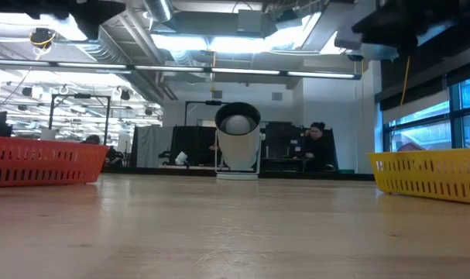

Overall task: Pick & Place Office items
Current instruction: Put the purple charger adapter into the yellow basket

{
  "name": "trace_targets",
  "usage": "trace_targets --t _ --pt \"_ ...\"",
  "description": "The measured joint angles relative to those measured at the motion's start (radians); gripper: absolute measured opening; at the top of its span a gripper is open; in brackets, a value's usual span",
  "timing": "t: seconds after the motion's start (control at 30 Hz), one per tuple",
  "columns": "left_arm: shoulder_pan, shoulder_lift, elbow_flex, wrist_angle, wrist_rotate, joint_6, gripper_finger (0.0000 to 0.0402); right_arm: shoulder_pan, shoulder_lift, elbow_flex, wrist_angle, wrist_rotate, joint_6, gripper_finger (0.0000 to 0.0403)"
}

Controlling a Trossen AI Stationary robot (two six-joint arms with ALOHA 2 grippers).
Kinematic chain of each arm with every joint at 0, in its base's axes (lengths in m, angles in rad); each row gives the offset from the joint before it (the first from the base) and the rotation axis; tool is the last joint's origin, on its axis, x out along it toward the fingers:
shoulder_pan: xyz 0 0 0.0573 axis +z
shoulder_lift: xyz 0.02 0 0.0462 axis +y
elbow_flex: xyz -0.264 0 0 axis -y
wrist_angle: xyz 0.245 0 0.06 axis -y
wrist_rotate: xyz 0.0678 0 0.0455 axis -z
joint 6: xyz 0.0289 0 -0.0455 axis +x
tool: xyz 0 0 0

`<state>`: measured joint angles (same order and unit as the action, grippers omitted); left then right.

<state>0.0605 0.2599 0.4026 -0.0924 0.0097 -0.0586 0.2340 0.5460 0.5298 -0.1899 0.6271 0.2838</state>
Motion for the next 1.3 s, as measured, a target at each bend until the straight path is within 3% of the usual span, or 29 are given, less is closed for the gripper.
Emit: trace_targets --t 0.3,0.63,0.97,1.3 --pt "0.0 -0.043 -0.097 0.02 -0.087 -0.065 0.0248 0.135 -0.081 -0.106 -0.089 0.081 0.136 0.0123" --pt "0.0 -0.043 -0.104 0.135 -0.024 -0.087 0.0248 0.288 -0.097 -0.14 -0.364 0.134 0.559 0.0124" --pt "0.0 -0.043 -0.104 0.119 -0.023 -0.087 0.0248 0.333 -0.003 -0.14 -0.547 0.042 0.878 0.0125" --pt "0.0 -0.043 -0.104 0.108 -0.023 -0.077 0.0248 0.332 0.142 -0.097 -0.632 -0.047 1.029 0.0125"
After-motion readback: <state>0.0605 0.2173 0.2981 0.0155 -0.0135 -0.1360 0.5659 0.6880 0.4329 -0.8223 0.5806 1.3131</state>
